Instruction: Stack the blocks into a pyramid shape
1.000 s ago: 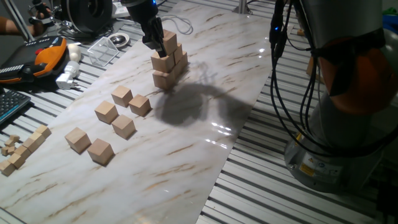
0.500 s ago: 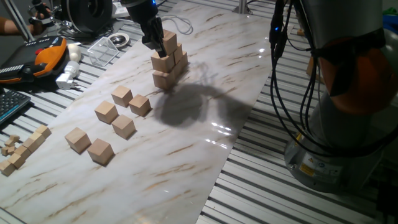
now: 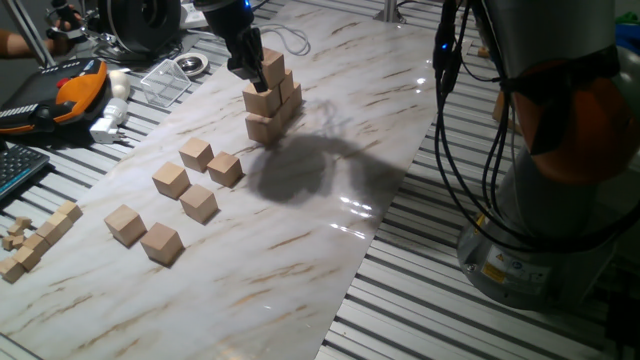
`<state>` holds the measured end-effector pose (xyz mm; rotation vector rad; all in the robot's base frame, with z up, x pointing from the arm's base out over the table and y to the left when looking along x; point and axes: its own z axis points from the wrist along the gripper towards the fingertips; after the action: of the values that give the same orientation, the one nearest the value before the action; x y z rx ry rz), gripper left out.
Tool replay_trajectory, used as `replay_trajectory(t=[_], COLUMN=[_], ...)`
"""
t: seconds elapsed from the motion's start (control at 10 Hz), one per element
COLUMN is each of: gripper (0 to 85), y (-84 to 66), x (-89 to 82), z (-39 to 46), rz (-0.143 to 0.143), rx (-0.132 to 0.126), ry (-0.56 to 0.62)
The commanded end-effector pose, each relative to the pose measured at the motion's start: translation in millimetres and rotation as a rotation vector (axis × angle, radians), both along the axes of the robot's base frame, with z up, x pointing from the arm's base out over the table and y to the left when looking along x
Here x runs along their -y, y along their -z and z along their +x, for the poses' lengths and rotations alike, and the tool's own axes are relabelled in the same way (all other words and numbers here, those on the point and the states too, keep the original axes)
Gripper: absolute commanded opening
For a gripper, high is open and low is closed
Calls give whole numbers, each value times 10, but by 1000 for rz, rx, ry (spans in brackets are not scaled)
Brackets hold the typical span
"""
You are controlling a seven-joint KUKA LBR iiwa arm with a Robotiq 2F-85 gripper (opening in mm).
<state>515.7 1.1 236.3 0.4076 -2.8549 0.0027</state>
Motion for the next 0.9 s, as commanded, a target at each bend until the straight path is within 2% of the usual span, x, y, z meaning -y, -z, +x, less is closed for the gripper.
replay_trajectory(t=[0.0,0.1,0.2,0.3,0.4,0.5,0.6,0.7,0.8], gripper=[0,0,0,0,0,0,0,0,0], y=[-1,-1,-1,-1,-1,-1,-1,-1,-1], x=[0,0,0,0,0,0,0,0,0], z=[0,0,0,0,0,0,0,0,0], rz=[0,-6,27,29,-6,-8,10,24,22], rx=[4,27,63,69,76,66,63,78,96], ry=[13,60,111,138,142,157,169,203,229])
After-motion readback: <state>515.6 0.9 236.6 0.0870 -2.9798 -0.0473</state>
